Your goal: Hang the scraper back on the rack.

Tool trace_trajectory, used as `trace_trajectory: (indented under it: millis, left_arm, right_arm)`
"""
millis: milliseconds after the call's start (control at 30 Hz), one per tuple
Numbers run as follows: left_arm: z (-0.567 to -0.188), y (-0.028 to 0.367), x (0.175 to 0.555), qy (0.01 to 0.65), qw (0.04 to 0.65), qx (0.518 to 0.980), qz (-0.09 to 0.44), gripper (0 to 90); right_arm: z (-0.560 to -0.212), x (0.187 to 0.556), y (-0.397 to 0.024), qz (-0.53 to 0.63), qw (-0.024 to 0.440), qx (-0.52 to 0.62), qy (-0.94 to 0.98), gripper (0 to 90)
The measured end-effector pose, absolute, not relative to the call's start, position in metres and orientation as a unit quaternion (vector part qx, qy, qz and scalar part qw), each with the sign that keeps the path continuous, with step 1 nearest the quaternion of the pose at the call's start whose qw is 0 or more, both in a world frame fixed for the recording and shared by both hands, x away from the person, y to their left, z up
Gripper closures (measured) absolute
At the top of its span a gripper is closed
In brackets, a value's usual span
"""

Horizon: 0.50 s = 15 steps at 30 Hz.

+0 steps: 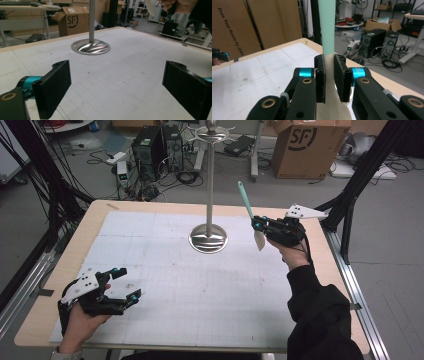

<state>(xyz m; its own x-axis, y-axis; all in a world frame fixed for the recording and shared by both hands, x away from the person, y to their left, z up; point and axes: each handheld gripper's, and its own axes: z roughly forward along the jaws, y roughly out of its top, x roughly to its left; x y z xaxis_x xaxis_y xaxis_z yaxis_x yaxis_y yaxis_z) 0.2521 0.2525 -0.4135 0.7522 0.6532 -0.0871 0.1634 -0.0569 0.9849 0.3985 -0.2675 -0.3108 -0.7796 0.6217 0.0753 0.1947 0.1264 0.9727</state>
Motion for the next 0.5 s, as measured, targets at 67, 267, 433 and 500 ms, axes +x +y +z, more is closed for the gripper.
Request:
trace_trajectory:
  millis: [67,267,433,500]
  left_arm:
    - [-0.413,0.253,0.252,0.292,0.622,0.699,0.197,8.9]
    - [-0.413,0.254,0.252,0.292,0.624,0.698,0.196,8.9]
    - [-0.412,0.258,0.252,0.294,0.627,0.694,0.197,8.9]
    - [-0.412,0.26,0.251,0.297,0.629,0.691,0.196,8.9]
  right_arm:
    - [-0.307,0.401,-0.267,0.607,0.179,0.279,0.722,80.6]
    - [-0.291,0.413,-0.263,0.622,0.187,0.268,0.711,80.6]
    - [-0.281,0.421,-0.259,0.636,0.19,0.272,0.697,80.6]
    - [-0.279,0.424,-0.258,0.644,0.183,0.277,0.689,80.6]
